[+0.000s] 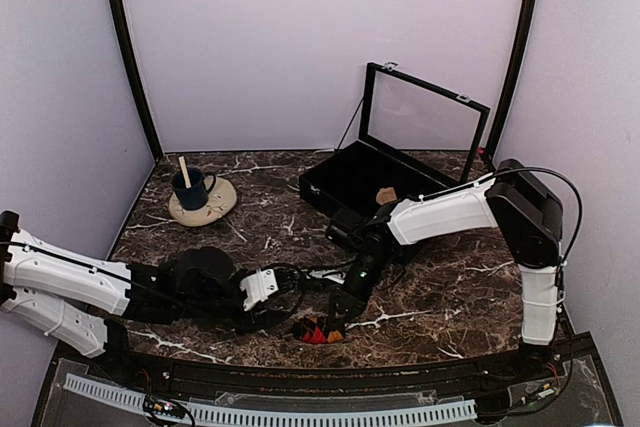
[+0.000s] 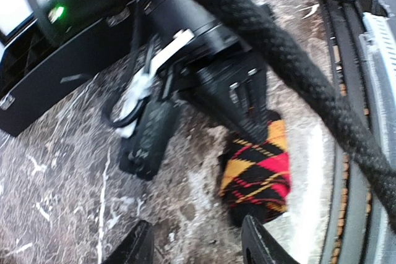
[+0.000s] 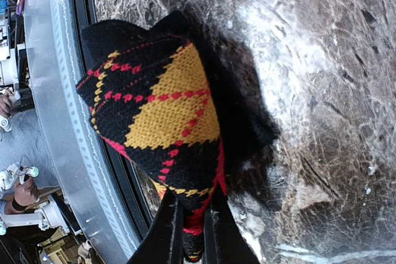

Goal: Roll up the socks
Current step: Roll the sock at the center of the board.

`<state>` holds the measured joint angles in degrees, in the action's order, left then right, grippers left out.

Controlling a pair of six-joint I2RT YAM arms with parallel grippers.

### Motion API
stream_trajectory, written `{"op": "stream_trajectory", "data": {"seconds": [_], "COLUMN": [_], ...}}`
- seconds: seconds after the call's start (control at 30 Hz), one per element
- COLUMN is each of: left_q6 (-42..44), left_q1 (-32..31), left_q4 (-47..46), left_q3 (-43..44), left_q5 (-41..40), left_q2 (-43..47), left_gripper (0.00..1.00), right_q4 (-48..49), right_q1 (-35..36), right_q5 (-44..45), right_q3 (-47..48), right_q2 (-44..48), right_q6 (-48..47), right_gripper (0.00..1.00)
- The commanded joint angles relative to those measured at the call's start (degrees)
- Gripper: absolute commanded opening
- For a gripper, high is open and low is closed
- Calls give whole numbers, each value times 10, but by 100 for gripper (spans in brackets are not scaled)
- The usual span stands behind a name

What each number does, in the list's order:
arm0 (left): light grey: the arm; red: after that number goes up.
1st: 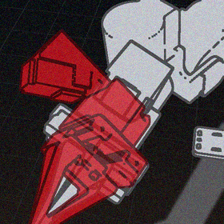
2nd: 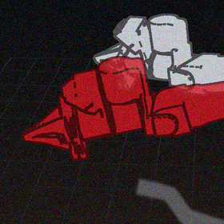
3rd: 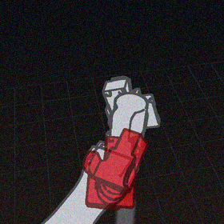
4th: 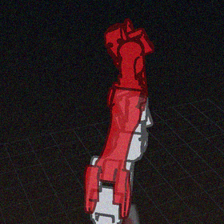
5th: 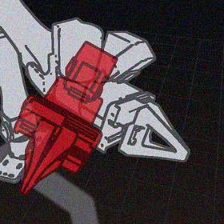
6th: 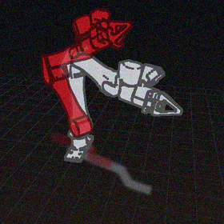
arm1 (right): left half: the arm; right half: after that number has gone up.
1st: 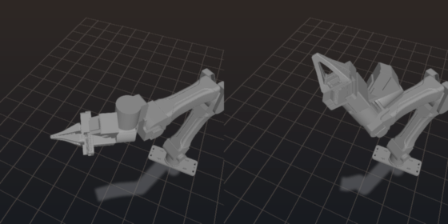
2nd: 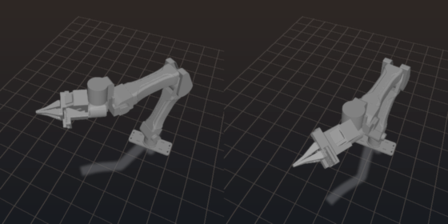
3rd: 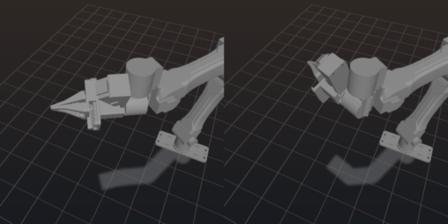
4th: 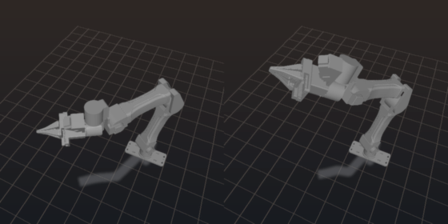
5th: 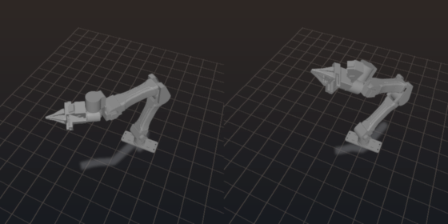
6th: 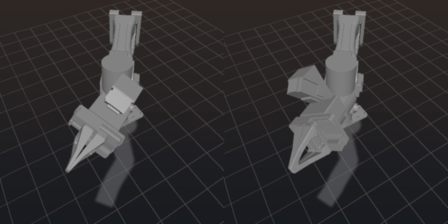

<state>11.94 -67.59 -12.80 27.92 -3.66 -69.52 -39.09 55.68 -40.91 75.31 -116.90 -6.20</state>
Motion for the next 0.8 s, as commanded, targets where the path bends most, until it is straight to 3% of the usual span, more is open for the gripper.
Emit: {"op": "stream_trajectory", "data": {"seconds": [0.0,0.2,0.77], "left_q6": [13,49,102], "left_q1": [-21,-66,-104], "left_q4": [9,45,83], "left_q3": [16,60,175], "left_q5": [72,74,-73], "left_q2": [12,-45,-227], "left_gripper": [51,53,55], "right_q4": [2,6,10], "right_q1": [4,10,17], "right_q5": [22,16,3], "right_q3": [-13,-7,-10], "right_q2": [-1,-5,0], "right_q6": [9,14,18], "right_gripper": [0,0,0]}}
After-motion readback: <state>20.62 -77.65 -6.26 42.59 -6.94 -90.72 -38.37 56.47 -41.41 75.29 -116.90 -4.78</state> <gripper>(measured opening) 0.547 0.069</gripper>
